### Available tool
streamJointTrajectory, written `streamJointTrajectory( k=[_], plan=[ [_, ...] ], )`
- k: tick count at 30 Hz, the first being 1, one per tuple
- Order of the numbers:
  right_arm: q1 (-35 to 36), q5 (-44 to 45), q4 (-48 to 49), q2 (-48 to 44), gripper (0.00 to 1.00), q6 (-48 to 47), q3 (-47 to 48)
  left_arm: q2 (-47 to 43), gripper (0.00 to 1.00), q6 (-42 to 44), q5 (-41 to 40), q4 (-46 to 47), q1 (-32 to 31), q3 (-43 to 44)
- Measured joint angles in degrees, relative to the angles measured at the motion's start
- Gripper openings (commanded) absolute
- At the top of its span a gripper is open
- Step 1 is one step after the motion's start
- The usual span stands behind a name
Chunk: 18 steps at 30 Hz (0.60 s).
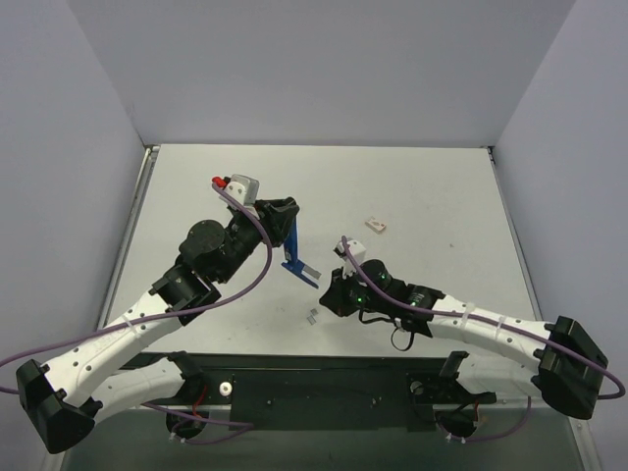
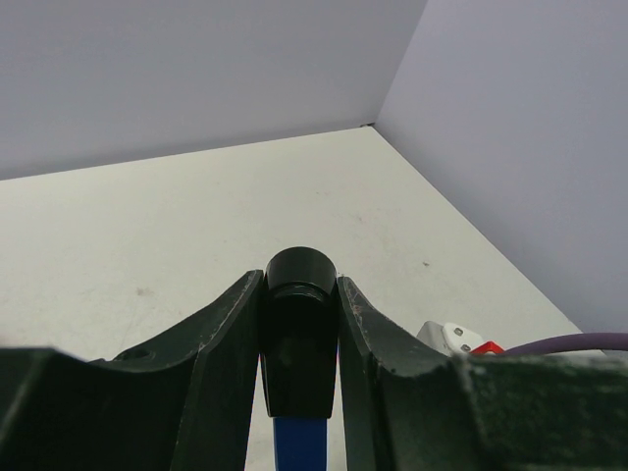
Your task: Unload the staples from the stapler
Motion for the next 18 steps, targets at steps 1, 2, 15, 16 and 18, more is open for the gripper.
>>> streamJointTrajectory(
  k=[1, 2, 15, 16, 18],
  plan=[
    [0.0, 0.0, 0.8, 0.4, 0.00, 0.0, -0.2, 0.0, 0.00, 0.0, -0.1, 0.0, 0.0, 0.0],
    [0.0, 0.0, 1.4, 0.9, 0.00, 0.0, -0.3, 0.0, 0.00, 0.0, -0.2, 0.0, 0.0, 0.0],
    [0.0, 5.0, 12.0, 8.1, 0.00, 4.8, -0.4, -2.4, 0.00, -2.8, -1.1, -1.3, 0.0, -0.8],
    [0.0, 6.0, 12.6, 8.2, 0.00, 5.1, -0.4, -2.8, 0.00, -3.2, -1.0, -1.3, 0.0, -1.1],
    [0.0, 7.7, 13.4, 8.5, 0.00, 5.9, -0.4, -3.5, 0.00, -4.2, -0.7, -1.7, 0.0, -1.4]
  ],
)
